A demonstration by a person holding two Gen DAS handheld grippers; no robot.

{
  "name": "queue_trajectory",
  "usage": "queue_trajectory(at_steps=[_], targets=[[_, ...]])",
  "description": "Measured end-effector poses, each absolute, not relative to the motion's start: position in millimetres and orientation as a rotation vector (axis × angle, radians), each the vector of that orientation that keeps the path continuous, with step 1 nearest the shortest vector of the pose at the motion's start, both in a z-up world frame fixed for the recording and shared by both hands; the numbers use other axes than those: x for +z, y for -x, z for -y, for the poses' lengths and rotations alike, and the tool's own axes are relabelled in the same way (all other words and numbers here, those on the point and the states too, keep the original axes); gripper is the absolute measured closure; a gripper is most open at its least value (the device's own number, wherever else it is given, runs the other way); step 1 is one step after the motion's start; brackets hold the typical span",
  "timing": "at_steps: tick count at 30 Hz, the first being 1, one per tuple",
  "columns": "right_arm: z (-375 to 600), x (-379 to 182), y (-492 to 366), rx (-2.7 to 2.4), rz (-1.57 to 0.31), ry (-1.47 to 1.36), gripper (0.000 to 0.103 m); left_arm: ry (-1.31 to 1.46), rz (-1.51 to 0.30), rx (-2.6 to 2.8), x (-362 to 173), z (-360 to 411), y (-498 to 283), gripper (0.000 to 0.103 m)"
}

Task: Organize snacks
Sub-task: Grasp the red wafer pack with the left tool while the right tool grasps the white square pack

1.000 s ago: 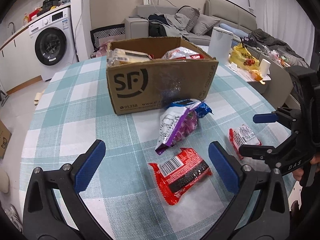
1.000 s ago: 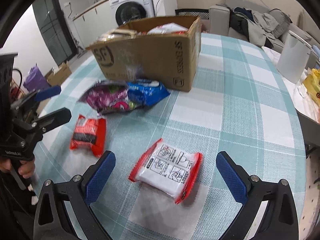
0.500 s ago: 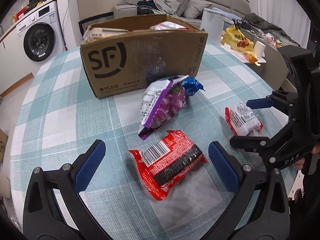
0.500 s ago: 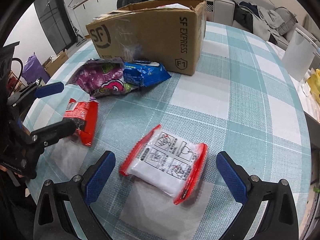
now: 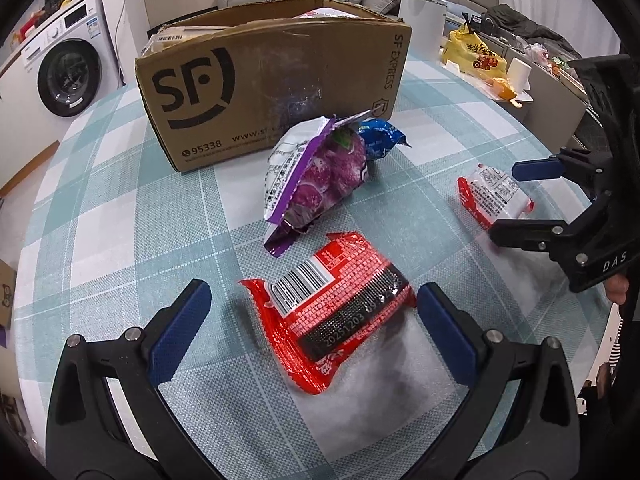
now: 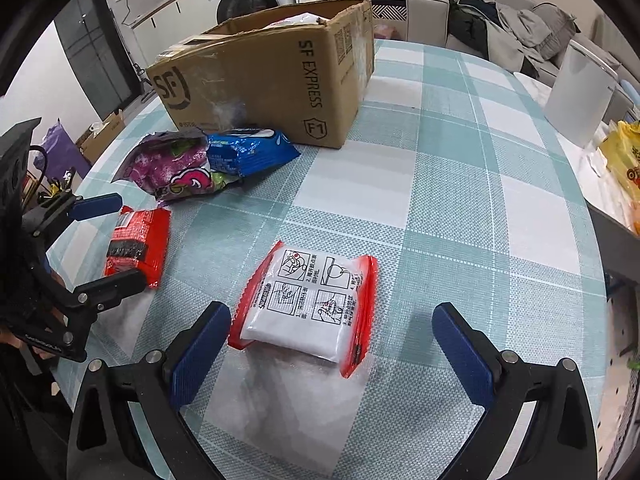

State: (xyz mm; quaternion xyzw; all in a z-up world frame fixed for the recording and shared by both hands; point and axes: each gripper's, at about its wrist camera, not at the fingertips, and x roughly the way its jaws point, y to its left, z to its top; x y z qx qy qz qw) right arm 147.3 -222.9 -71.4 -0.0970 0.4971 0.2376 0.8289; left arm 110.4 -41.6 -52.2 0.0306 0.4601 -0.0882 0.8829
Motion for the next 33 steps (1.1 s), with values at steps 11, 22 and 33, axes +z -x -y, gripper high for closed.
queue_trajectory(at_steps=[11,22,33], targets=[[213,-73,-144,0.549,-1.051,0.213,0.007,-0.095,-0.991,-0.236,-60,52,-111,0.010],[212,-69,-139,0.586,-1.033,0.207,0.031,-0.115,-0.972,-0.307,-56,59,-103,0.057],[213,-63,-136,0.616,-0.996,0.197,0.049,-0.082,-0.950,-0.337,-52,55,-100,0.063]])
